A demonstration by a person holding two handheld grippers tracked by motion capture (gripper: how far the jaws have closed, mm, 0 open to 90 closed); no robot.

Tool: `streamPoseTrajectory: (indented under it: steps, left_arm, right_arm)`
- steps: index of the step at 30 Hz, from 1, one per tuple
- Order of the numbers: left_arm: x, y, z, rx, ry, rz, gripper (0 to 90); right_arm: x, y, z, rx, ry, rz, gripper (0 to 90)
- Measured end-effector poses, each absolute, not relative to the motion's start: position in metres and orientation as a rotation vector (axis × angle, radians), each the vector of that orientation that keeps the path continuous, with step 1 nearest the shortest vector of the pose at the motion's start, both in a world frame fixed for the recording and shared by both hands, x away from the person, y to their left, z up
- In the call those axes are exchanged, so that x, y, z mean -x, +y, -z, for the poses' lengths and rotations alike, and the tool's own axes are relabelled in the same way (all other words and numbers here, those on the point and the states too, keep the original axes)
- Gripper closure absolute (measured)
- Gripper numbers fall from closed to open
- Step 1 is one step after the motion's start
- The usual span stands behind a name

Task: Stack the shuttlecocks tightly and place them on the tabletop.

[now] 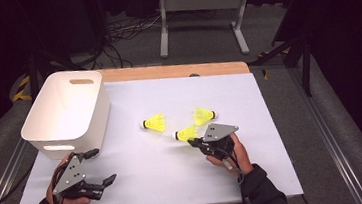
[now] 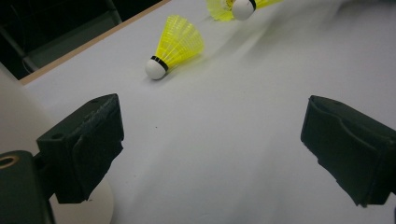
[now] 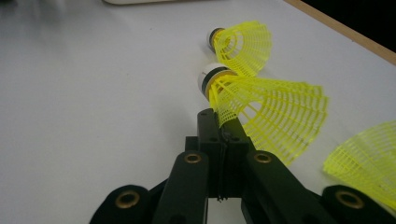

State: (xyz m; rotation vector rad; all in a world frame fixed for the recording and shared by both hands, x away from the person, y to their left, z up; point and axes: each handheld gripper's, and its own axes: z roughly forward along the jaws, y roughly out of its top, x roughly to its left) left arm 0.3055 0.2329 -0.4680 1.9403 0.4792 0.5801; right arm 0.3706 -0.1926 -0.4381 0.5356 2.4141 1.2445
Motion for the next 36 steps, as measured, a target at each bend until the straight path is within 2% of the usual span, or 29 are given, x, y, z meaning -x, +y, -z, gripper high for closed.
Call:
streamPoseTrajectory:
  steps: [13,36]
  left_arm:
    - [-0.306,0.234,0.468,-1.935,0.475,-0.569,6.4]
    - [-0.308,0.233,0.470,-1.942,0.469,-0.545,6.6]
  right_arm:
    - [-0.392,-0.173,0.431,-0.550,2.390,-1.243,90.0]
    - [-0.437,-0.145,0.447,-0.624,2.443,-1.154,90.0]
